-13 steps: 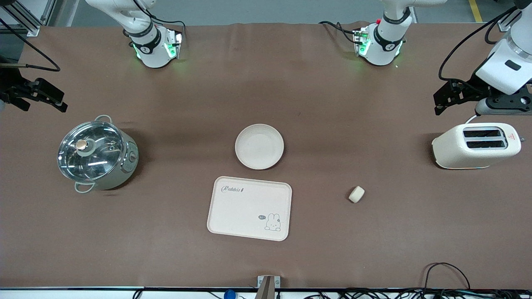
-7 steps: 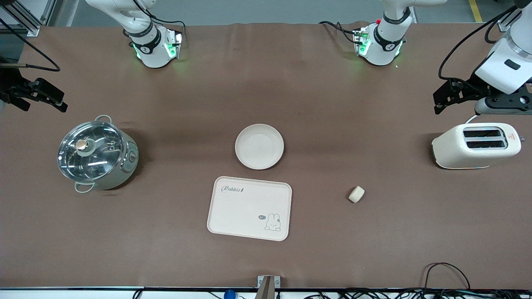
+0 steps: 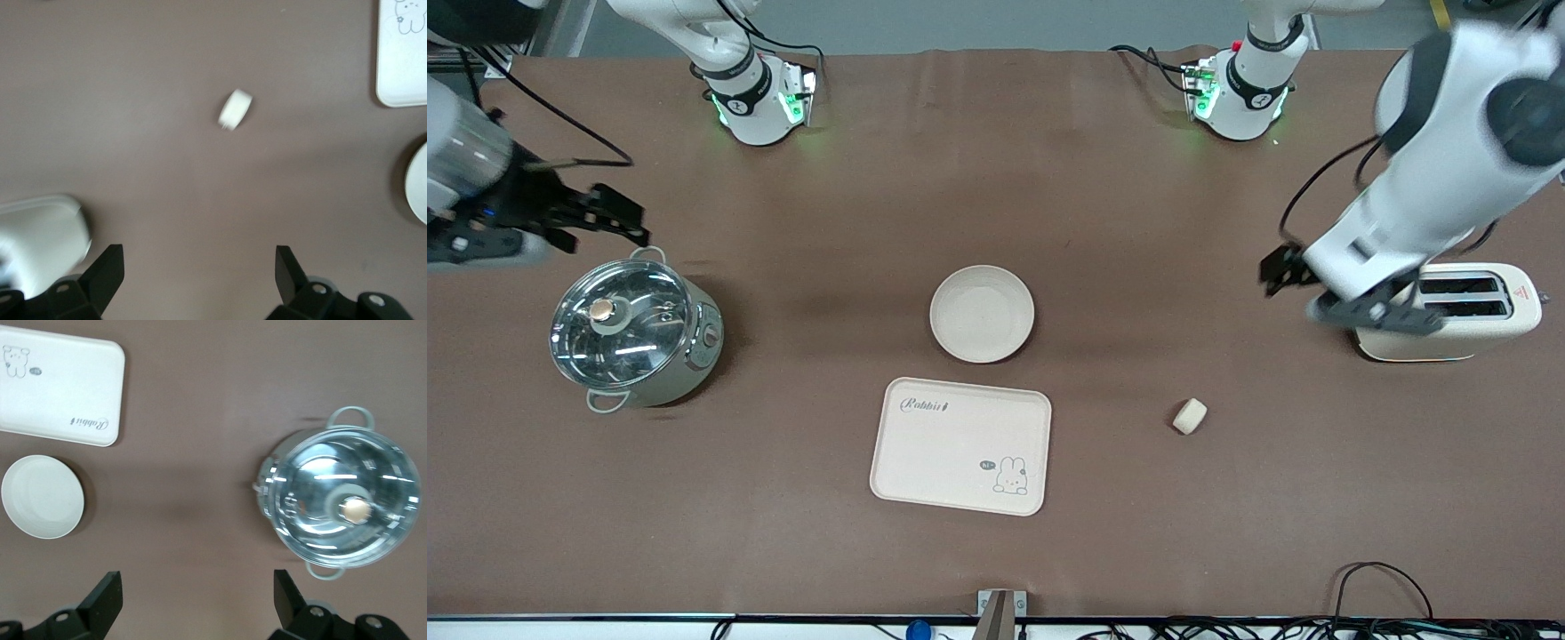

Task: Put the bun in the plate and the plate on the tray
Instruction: 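Reach the right gripper to the plate rim while the left gripper reaches the bun, then grasp the white bun with the left gripper while the right gripper grips the plate, then lower the bun onto the white plate and open the left gripper, then slide the plate onto the tray with the right gripper while the left gripper withdraws, then settle the plate on the tray and open the right gripper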

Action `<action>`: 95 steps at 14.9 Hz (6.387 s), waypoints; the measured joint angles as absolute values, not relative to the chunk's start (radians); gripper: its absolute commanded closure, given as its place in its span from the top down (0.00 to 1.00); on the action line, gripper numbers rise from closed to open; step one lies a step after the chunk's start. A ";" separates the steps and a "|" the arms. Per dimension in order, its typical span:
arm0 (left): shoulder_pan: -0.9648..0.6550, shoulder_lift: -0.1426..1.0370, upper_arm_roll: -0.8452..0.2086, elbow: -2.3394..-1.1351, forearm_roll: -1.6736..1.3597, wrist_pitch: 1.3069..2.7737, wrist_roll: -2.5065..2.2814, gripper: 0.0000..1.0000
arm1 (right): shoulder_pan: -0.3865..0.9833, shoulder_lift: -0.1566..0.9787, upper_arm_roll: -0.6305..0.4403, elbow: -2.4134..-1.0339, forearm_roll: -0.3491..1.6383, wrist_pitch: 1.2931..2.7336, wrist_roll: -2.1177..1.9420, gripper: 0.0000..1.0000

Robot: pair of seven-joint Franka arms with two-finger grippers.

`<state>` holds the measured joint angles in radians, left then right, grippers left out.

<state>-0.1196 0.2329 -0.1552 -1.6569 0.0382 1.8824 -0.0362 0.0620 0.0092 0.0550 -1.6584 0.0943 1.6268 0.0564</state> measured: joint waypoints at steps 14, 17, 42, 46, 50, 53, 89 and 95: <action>-0.119 0.700 -0.164 -1.770 0.072 2.612 0.185 0.80 | 0.440 0.214 0.058 -2.084 0.212 2.440 0.445 1.00; -0.118 0.700 -0.164 -1.772 0.072 2.616 0.186 0.29 | 0.499 0.282 0.058 -2.133 0.213 2.581 0.517 1.00; -0.375 0.684 -0.453 -1.650 0.052 2.470 -1.107 0.99 | 0.635 0.496 0.057 -2.131 0.214 2.813 0.654 0.04; -0.380 0.707 -0.451 -1.648 0.052 2.501 -1.118 1.00 | 0.636 0.493 0.058 -2.130 0.214 2.816 0.654 0.00; -0.379 0.708 -0.450 -1.640 0.052 2.503 -1.118 1.00 | 0.636 0.496 0.058 -2.131 0.214 2.825 0.654 0.00; -0.350 0.694 -0.432 -1.620 0.090 2.486 -1.047 1.00 | 0.636 0.495 0.056 -2.130 0.214 2.833 0.654 0.00; -0.141 0.010 -0.010 -1.500 0.029 1.587 0.020 1.00 | 0.359 0.861 0.105 -1.488 0.331 2.622 0.451 0.65; -0.136 0.013 -0.007 -1.494 0.029 1.587 0.020 1.00 | 0.359 0.834 0.120 -1.474 0.334 2.568 0.452 1.00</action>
<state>-0.1363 0.0129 -0.0069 -1.4943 0.0286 1.5871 0.0204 0.3591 0.8337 0.1197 -1.4736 0.3338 2.5681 0.4516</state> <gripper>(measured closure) 0.000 0.419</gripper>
